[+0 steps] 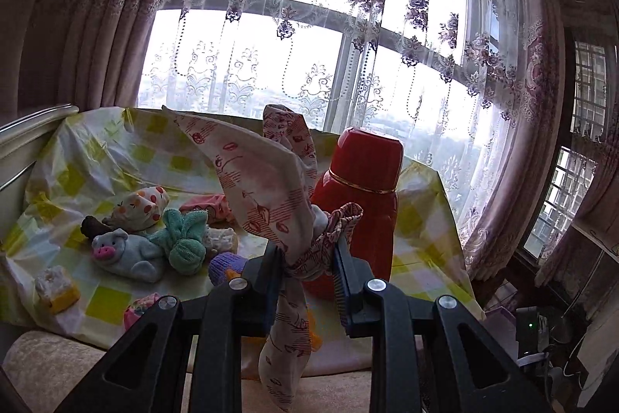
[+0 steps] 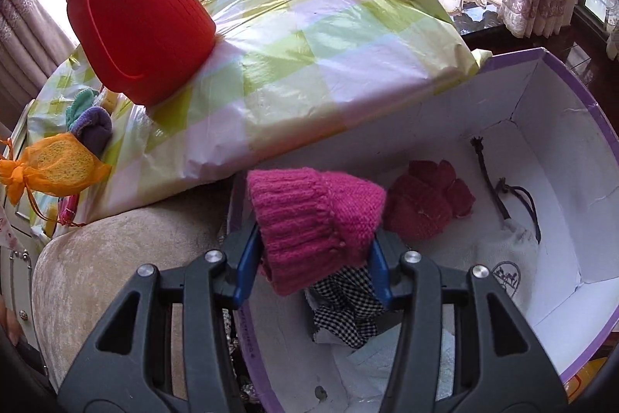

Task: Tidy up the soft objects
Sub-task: 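Carry the pink knit hat over the box with the right tool while the left tool holds the printed cloth, then open the right tool over the box while the left tool lowers the printed cloth into it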

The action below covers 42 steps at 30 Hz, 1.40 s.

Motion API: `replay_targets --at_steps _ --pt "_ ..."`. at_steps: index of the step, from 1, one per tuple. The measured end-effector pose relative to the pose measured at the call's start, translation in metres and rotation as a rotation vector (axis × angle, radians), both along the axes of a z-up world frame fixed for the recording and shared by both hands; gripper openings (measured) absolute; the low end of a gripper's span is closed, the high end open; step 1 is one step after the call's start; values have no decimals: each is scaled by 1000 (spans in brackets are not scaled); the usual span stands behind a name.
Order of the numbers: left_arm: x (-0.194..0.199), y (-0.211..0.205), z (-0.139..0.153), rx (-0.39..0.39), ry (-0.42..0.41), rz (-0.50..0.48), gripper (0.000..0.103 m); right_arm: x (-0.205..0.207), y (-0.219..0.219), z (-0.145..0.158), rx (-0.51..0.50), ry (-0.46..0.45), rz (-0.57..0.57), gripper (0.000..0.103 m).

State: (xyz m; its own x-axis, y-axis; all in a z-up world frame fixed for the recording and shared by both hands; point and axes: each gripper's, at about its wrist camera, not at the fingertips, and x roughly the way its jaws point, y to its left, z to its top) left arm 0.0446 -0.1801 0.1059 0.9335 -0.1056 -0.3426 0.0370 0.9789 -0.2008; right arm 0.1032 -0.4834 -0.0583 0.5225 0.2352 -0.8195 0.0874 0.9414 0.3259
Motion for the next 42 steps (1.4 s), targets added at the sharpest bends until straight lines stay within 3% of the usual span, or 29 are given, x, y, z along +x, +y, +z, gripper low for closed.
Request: replay_targets --at_steps 4,8,12,23,26,29,34,37,39,40,41,42 --pt "2 1 -5 -19 24 -12 26 5 2 -8 -7 26 23 55" --pt "4 -1 -9 -42 50 -43 26 7 7 -6 -13 31 38 74" --pt "5 -7 -12 -57 81 -111 26 5 10 3 -14 10 43 74" --pt "-4 -76 -40 179 209 -384 27 2 24 30 54 -67 94 74" --pt "-2 -88 -51 191 285 -475 31 1 28 33 60 -77 107 74" --pt "0 -94 -66 175 380 -556 50 1 28 34 88 -78 113 74" --pt "1 -101 -80 174 473 -612 50 2 21 30 89 -73 92 74" --pt "10 -108 -97 222 570 -574 50 1 16 29 85 -67 80 74" --pt "11 -112 -97 239 571 -574 43 2 15 25 92 -58 82 74" --pt "11 -112 -95 242 565 -573 34 2 14 23 96 -51 81 74" --pt "11 -113 -96 245 568 -578 16 2 14 21 100 -46 79 74" --pt "10 -114 -97 247 569 -577 13 1 13 20 105 -44 76 74"
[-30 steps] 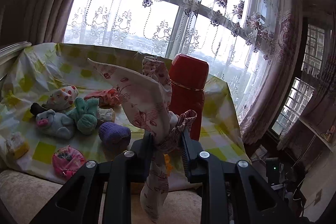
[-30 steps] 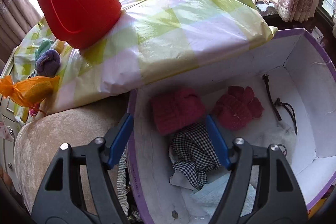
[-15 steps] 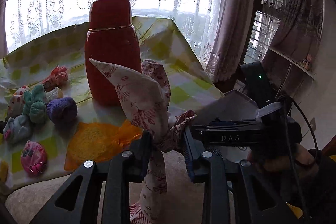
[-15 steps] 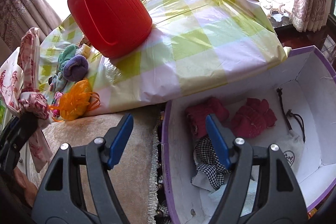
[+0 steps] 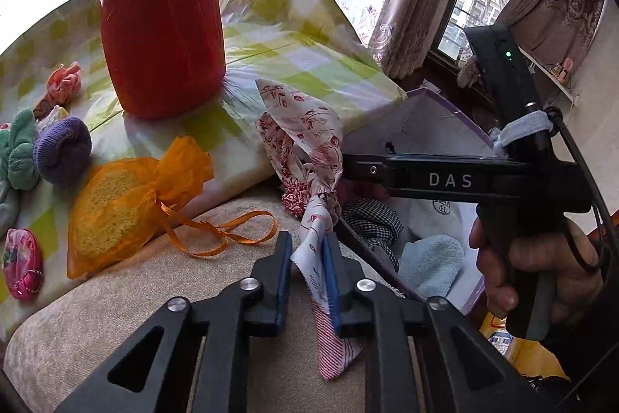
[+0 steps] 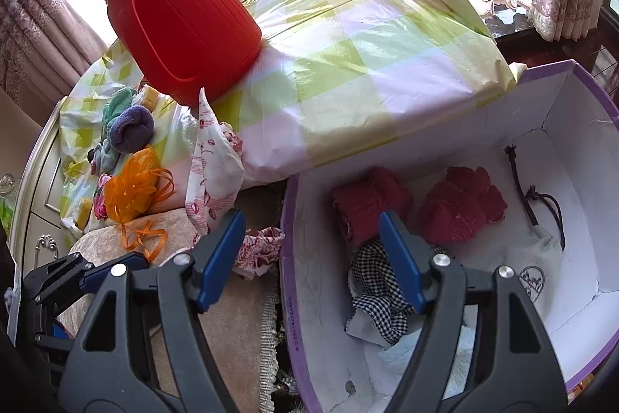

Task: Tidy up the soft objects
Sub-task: 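Open the right tool over the box while the left tool lowers the printed cloth into it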

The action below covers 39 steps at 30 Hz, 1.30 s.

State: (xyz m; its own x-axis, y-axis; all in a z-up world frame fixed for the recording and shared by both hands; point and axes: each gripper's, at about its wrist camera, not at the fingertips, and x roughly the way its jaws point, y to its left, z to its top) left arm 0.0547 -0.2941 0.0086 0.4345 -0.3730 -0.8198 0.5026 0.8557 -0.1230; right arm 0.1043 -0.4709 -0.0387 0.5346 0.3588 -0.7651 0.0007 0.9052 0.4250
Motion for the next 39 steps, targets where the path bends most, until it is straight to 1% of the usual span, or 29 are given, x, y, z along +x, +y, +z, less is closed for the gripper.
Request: replay_targets --at_steps 1,2,3,9,14,18,26,27,29,30,31,32,33,34,35,36,39 --pt "0 -1 1 1 -5 1 12 -1 -2 -1 2 2 -5 74" --pt "-1 -1 2 -5 -9 -4 6 -2 -5 0 3 2 -14 74" --pt "-1 -2 5 -14 -15 -11 4 -3 -10 1 3 -2 -29 74" --pt "-8 -9 23 -83 -86 -67 2 -11 -66 17 -23 -41 -181 74" --pt "-9 -25 37 -137 -108 -126 2 -17 -107 31 -40 -67 -288 74" --pt "-8 -43 49 -167 -128 -176 2 -22 -125 39 -51 -86 -337 75" --pt "-1 -89 67 -218 -162 -287 2 -32 -147 43 -54 -92 -389 75" --pt "1 -95 69 -232 -167 -303 2 -33 -149 43 -54 -93 -396 75" --pt "4 -104 72 -286 -166 -341 2 -36 -153 46 -56 -97 -410 75" --pt "8 -109 69 -297 -153 -354 5 -38 -155 47 -59 -100 -417 75" --pt "14 -116 62 -276 -127 -361 7 -40 -159 48 -61 -103 -424 75" --pt "19 -120 54 -233 -102 -351 15 -42 -161 49 -61 -104 -430 75" --pt "23 -121 46 -199 -88 -327 26 -44 -163 49 -60 -103 -434 75" --pt "27 -118 39 -190 -74 -305 32 -45 -164 49 -60 -102 -437 75" --pt "29 -112 34 -194 -55 -287 40 -47 -165 49 -63 -101 -438 75" --pt "32 -105 30 -200 -38 -266 44 -47 -165 49 -66 -98 -438 75" --pt "36 -81 28 -229 -12 -200 46 -46 -165 44 -68 -81 -433 76"
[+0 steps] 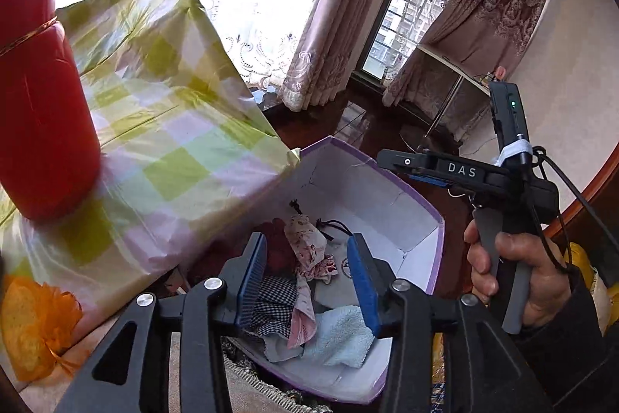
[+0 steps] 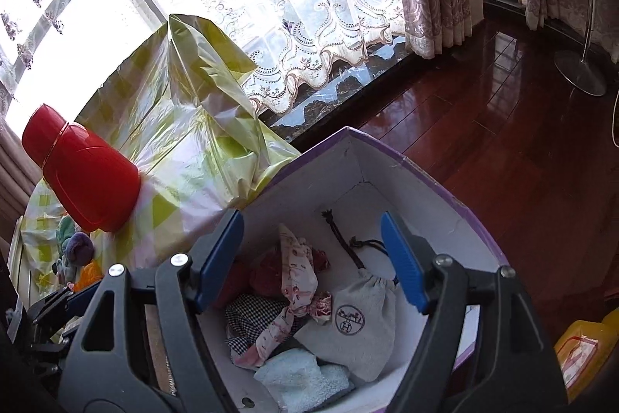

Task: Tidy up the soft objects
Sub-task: 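Open the right tool over the box while the left tool lowers the printed cloth into it, then move both open tools back over the items on the cushion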

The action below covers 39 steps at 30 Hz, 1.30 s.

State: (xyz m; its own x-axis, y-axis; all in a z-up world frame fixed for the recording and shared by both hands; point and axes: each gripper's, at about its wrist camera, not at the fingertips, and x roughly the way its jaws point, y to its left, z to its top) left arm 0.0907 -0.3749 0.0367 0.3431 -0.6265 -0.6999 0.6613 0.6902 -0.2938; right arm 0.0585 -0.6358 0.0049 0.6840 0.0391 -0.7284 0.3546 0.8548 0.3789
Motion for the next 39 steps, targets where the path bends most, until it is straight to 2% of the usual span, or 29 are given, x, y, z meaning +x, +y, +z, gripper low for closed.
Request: replay_targets --at_steps 3,9,24,28,36,39 --pt "1 20 0 -16 7 56 50 4 7 -2 8 7 20 76" --pt "-9 63 -1 -42 27 153 51 13 39 2 8 5 106 76" --pt "-27 193 -8 -43 51 507 51 41 178 9 -3 33 428 76" --pt "-33 233 -10 -46 50 626 51 45 223 21 -67 9 517 83" --pt "-40 305 -16 -29 54 843 51 58 305 36 -207 -53 690 90" --pt "-39 323 -16 -14 48 897 59 65 326 32 -220 -40 735 91"
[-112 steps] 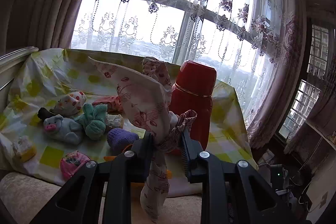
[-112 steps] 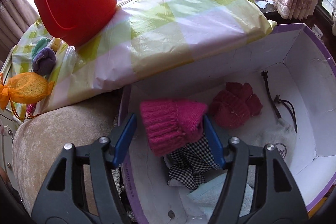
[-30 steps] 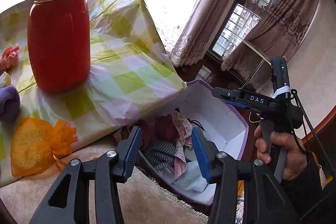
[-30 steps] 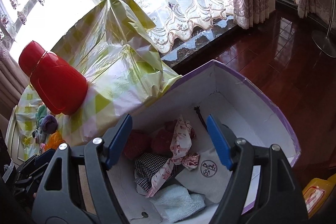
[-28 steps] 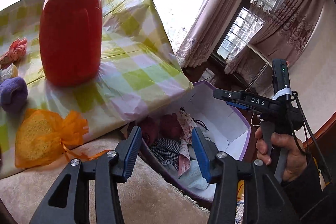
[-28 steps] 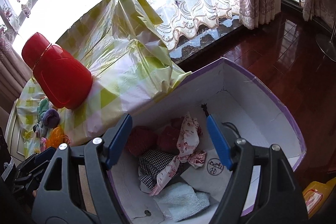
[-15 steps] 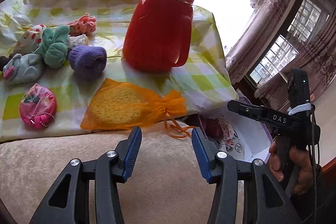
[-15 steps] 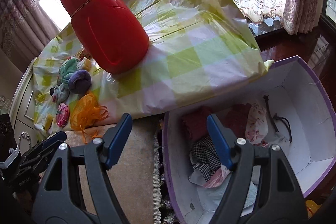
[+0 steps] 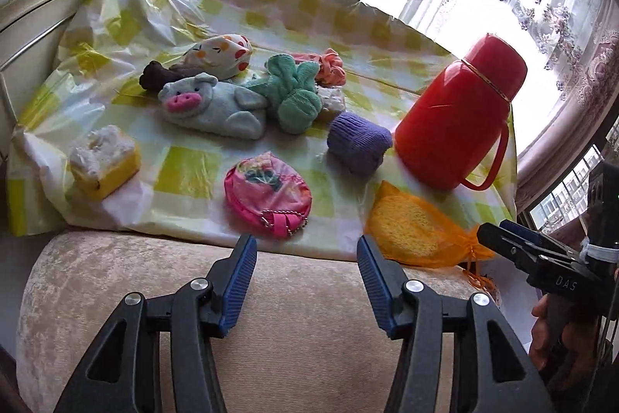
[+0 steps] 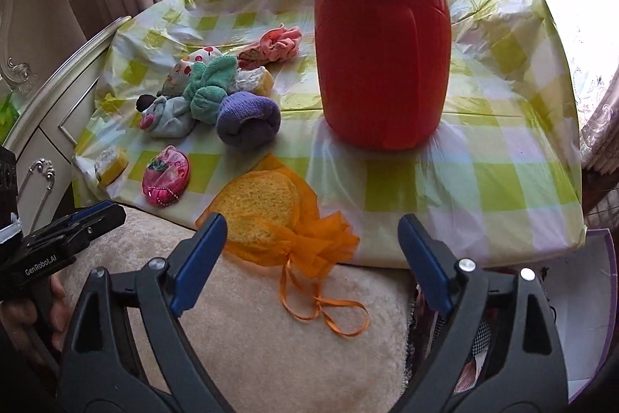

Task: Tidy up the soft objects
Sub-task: 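Move both open tools back over the items on the cushion, then grasp the orange mesh sponge pouch with the right tool while the left tool grasps the pink coin purse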

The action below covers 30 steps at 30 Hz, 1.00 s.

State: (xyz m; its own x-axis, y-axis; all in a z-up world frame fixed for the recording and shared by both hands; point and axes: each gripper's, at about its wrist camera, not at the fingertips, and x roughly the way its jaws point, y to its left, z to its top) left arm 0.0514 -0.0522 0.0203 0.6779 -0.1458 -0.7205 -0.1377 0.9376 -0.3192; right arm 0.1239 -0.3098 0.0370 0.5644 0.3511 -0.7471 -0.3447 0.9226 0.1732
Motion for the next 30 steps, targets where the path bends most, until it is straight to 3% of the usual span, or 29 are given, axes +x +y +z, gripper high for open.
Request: replay_targets --at_steps 6,12,23,30 --pt "8 19 -5 16 27 52 63 18 44 -21 -102 59 105 93" --pt "20 30 -16 -16 66 72 64 40 64 -38 -170 114 141 94" --pt "48 26 -32 -5 145 25 68 57 92 -61 -250 169 227 99" --pt "62 16 -36 40 163 -14 69 69 97 -68 -246 187 208 101"
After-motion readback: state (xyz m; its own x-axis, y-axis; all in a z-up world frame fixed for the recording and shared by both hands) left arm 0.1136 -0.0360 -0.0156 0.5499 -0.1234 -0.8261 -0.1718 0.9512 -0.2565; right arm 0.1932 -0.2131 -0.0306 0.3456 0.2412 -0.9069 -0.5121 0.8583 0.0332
